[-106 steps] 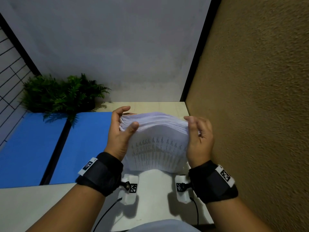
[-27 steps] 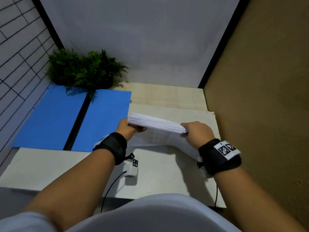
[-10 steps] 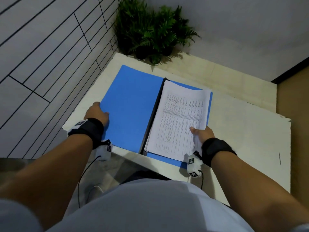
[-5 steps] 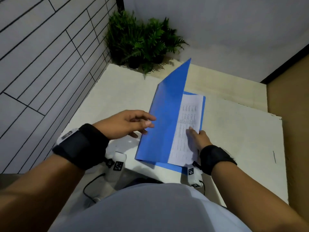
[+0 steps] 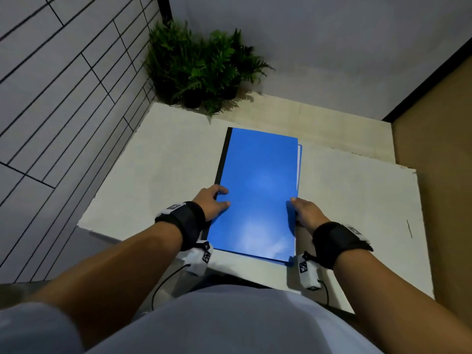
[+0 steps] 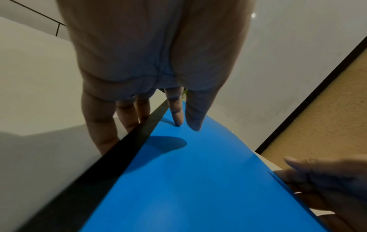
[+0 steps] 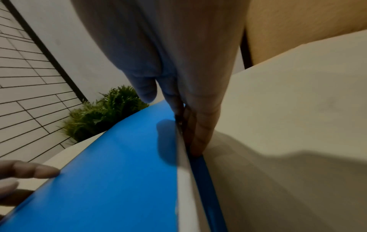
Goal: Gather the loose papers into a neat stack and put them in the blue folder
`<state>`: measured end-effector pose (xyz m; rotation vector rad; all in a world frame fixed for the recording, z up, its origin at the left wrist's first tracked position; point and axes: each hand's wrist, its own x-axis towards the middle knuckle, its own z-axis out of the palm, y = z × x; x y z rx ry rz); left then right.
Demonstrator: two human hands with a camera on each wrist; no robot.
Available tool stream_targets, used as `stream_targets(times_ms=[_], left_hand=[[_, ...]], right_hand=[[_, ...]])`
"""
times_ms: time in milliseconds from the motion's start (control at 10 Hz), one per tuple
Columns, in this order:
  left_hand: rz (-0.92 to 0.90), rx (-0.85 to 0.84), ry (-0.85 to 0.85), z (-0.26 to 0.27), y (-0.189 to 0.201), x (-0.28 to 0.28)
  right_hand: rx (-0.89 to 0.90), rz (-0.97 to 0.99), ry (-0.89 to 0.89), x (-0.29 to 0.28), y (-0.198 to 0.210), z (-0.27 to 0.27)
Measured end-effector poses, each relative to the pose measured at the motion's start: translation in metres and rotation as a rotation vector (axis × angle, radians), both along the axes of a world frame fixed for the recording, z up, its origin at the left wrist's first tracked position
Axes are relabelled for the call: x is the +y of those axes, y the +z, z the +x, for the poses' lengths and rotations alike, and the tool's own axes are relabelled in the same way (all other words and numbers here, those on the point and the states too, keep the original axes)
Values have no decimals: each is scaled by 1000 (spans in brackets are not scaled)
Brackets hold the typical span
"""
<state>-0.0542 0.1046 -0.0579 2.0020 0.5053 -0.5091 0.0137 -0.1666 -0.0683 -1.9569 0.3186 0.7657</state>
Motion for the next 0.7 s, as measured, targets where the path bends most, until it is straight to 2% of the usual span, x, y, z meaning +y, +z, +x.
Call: stream_targets(times_ms=[100,200,400,500,700], left_hand=[[52,-19,89,1,-5,21],[110,-35,229,1,-3,58],[278,2,430,-6,8,139],[279,5,493,-8,8,170],[225,26,455,-9,9,188]], right_hand=[[-1,3,84,27,6,1],[5,4,237,66,6,2],[94,76,402,149,13,1],[106,61,527,181,18,-1],[66,35,649,200,22,1]])
